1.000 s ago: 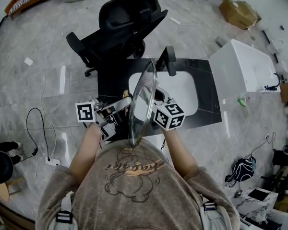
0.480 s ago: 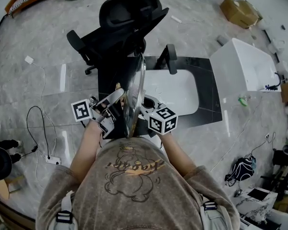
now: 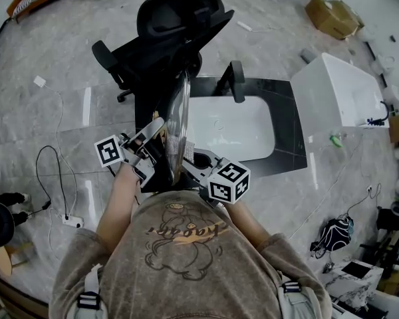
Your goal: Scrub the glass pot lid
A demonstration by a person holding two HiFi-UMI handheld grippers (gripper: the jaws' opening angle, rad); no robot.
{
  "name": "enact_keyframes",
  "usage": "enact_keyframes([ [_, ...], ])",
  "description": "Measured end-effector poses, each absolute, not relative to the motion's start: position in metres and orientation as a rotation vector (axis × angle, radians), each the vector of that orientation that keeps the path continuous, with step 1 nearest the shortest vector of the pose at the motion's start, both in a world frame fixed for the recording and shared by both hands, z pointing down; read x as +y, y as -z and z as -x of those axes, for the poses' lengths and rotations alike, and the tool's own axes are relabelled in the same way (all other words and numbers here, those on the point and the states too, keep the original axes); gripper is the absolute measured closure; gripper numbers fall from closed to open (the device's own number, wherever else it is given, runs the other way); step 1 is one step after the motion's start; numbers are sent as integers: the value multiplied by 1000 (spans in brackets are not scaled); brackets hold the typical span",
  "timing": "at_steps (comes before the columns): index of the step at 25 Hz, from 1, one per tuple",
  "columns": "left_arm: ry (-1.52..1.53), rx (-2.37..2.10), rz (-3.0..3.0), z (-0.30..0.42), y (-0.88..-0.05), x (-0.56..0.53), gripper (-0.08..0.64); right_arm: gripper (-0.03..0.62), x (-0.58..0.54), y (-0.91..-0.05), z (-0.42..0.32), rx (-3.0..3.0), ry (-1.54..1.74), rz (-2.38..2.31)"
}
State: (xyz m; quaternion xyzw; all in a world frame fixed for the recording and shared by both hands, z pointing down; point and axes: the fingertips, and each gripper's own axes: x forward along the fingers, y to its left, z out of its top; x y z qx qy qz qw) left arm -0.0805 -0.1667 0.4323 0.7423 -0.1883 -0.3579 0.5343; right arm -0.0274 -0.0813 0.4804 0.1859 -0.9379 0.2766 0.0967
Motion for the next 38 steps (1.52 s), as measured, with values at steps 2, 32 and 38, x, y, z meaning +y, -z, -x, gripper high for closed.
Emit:
enact_keyframes([
  [2,851,-457,-1769,81,-434,-167,380,514,-73,-471,26,-2792,-844,-505],
  [32,808,-365,-1723,58,-443,-155,380,514,-142,-346,-7,-3071,-840,-695],
  [38,808,-304,-1721,47,-433,-150,380,514,-175,-364,-13,-3026,-821,-824],
])
